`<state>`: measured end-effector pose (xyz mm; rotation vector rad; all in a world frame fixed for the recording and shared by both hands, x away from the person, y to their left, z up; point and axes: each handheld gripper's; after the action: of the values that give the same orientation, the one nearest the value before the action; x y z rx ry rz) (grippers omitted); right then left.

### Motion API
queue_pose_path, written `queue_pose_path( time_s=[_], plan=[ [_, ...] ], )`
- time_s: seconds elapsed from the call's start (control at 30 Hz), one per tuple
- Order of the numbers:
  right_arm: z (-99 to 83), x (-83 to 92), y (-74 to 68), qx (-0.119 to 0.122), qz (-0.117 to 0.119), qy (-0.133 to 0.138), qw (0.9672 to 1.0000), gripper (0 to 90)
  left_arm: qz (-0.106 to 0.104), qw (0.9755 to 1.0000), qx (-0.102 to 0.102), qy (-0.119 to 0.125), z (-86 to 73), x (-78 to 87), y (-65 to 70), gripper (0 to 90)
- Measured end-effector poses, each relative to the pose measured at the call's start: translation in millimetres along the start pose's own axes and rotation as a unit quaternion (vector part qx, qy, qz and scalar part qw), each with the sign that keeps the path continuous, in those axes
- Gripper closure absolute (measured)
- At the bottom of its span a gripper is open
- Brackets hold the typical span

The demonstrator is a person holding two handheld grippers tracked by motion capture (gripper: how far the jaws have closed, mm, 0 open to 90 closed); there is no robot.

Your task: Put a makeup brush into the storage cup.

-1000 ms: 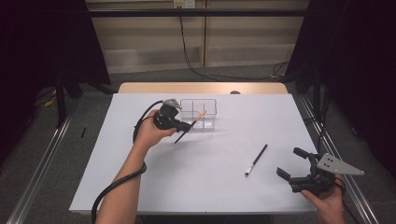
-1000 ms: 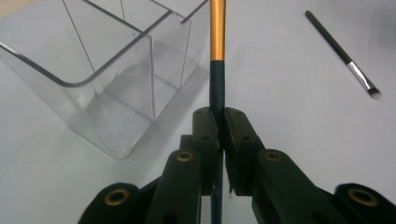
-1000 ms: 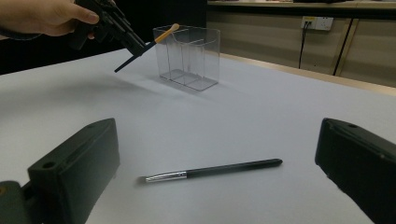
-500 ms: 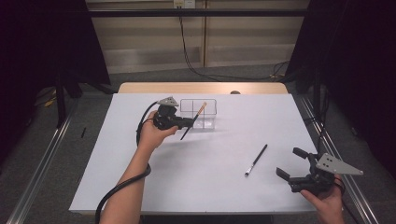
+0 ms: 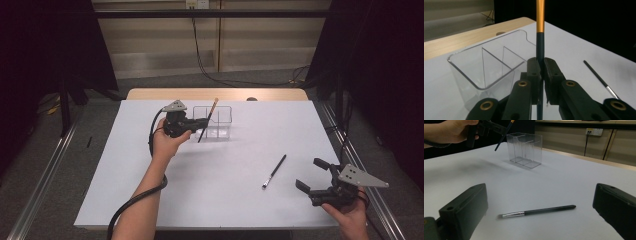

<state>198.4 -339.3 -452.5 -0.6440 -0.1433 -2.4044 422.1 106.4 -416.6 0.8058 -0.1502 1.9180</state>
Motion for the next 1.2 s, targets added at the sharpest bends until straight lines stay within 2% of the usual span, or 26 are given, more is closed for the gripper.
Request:
queue_pose_path(
  time_s=[0.2, 0.4, 0.53, 0.7, 0.77, 0.83, 1.0, 1.2],
  plan=[
    [-0.3, 0.2, 0.4, -0.001, 0.000, -0.001, 1.0000, 0.0, 0.007, 0.9996, 0.003, 0.026, 2.4, 0.4, 2.0, 83.7],
    [-0.1, 0.4, 0.1, -0.001, 0.000, 0.000, 1.0000, 0.0, 0.011, 0.9982, 0.007, 0.059, 5.7, 2.0, 5.1, 83.8],
    [-0.2, 0.5, 0.1, -0.001, -0.001, 0.000, 1.0000, 0.0, 0.019, 0.9974, 0.008, 0.069, 8.6, 2.3, 6.6, 83.7],
    [-0.4, 0.6, 0.5, -0.002, 0.000, 0.000, 1.0000, 0.0, 0.017, 0.9963, 0.015, 0.083, 11.4, 2.0, 5.6, 83.7],
    [-0.6, 0.9, 0.6, -0.002, 0.000, 0.000, 1.0000, 0.0, 0.022, 0.9956, 0.013, 0.090, 12.3, 2.4, 5.7, 83.7],
    [-0.5, 1.2, 0.8, -0.002, -0.001, 0.001, 1.0000, 0.0, 0.035, 0.9949, 0.013, 0.094, 13.6, 2.3, 6.8, 83.7],
    [-0.7, 1.7, 1.1, -0.003, -0.003, 0.003, 1.0000, 0.0, 0.039, 0.9929, 0.018, 0.111, 17.5, 3.9, 6.2, 83.7],
    [-0.8, 1.5, 1.3, -0.003, -0.002, 0.004, 1.0000, 0.0, 0.048, 0.9914, 0.022, 0.119, 23.3, 5.0, 4.6, 83.7]
  ],
)
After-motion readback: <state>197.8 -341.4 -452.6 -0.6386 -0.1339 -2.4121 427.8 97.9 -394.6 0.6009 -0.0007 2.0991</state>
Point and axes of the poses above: each handheld gripper's, and its own axes: x roughly backward along the jaws, z roughly out of its top, y roughly to its right, and after that the axes turned 15 degrees about -y, right-handed
